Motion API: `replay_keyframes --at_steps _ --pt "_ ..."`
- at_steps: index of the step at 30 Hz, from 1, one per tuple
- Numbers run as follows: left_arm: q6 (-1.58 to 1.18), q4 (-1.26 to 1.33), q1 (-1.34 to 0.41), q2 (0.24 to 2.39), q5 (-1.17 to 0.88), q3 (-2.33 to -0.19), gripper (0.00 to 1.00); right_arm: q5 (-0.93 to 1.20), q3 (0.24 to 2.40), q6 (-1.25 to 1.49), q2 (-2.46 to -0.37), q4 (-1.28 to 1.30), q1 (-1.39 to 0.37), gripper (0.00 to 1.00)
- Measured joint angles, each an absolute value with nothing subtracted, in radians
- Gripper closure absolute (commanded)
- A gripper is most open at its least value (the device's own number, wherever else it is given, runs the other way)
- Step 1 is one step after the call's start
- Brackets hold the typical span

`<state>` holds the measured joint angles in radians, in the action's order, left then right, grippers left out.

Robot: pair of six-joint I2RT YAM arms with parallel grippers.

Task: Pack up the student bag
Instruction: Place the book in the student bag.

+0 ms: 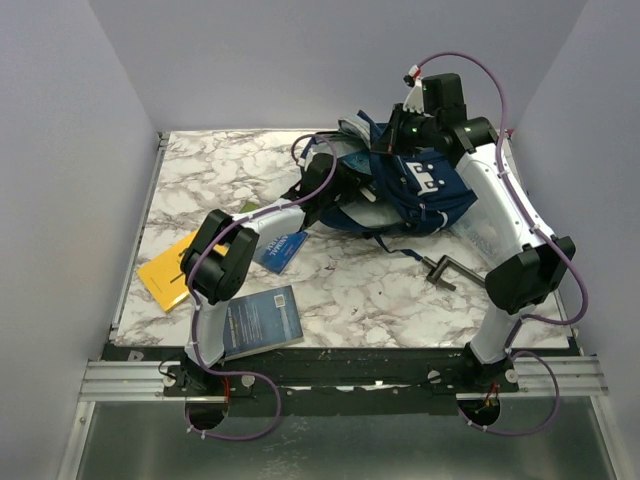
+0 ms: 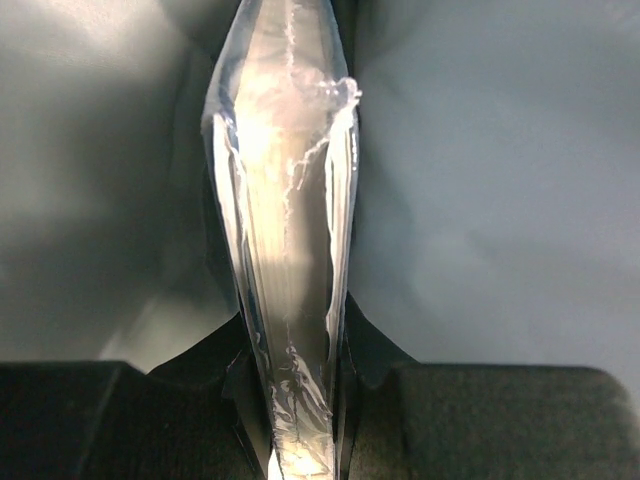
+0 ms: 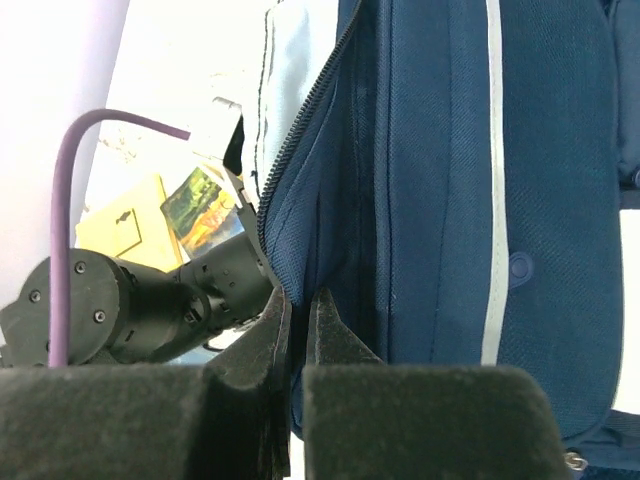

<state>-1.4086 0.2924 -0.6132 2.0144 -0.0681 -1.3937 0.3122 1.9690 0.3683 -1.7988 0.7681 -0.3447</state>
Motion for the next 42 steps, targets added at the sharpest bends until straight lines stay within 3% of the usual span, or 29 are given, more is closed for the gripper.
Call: replay_keyframes --at_steps 5,8,15,21,22,24,25,28,30,33,34,38,41,42 --pt "-1.337 0.255 -0.618 2.003 -0.105 -1.375 1.0 0.444 1.925 0.242 -1.798 0.748 -0.305 0.99" --pt "-1.302 0.251 -0.614 1.906 -0.105 -1.252 1.0 0.553 1.925 0.176 -1.807 0.751 -0.301 0.99" --pt "-1.279 0.231 -0.567 1.793 -0.175 -1.171 1.0 0.864 2.13 0.091 -1.975 0.767 -0.302 1.0" --pt "-1.335 0.265 -0.559 1.844 -0.195 -1.207 1.0 0.98 2.016 0.088 -1.942 0.701 -0.307 0.99" --pt "-1.346 0.267 -0.564 1.884 -0.208 -1.248 0.97 0.988 2.017 0.084 -1.942 0.705 -0.307 0.99" --pt "-1.374 0.293 -0.571 1.987 -0.241 -1.335 0.74 0.988 2.025 0.071 -1.942 0.715 -0.307 1.0" --pt "-1.38 0.3 -0.571 2.009 -0.247 -1.35 0.68 0.989 2.03 0.066 -1.942 0.719 -0.307 1.0" --pt "-1.398 0.321 -0.571 2.077 -0.276 -1.38 0.51 0.988 2.034 0.054 -1.942 0.724 -0.301 1.0" --pt "-1.397 0.32 -0.566 2.097 -0.284 -1.379 0.46 0.984 2.034 0.05 -1.942 0.733 -0.3 1.0" --pt "-1.35 0.31 -0.556 2.089 -0.287 -1.38 0.23 0.983 2.034 0.047 -1.941 0.736 -0.292 1.0" --pt "-1.339 0.299 -0.553 2.083 -0.287 -1.382 0.21 0.981 2.034 0.047 -1.941 0.736 -0.29 1.0" --pt "-1.25 0.197 -0.544 2.026 -0.287 -1.393 0.24 0.964 2.034 0.051 -1.935 0.736 -0.287 1.0" --pt "-1.214 0.155 -0.543 1.948 -0.28 -1.364 0.42 0.94 2.034 0.052 -1.922 0.735 -0.286 1.0" --pt "-1.208 0.15 -0.542 1.913 -0.278 -1.342 0.54 0.931 2.034 0.053 -1.917 0.735 -0.286 1.0"
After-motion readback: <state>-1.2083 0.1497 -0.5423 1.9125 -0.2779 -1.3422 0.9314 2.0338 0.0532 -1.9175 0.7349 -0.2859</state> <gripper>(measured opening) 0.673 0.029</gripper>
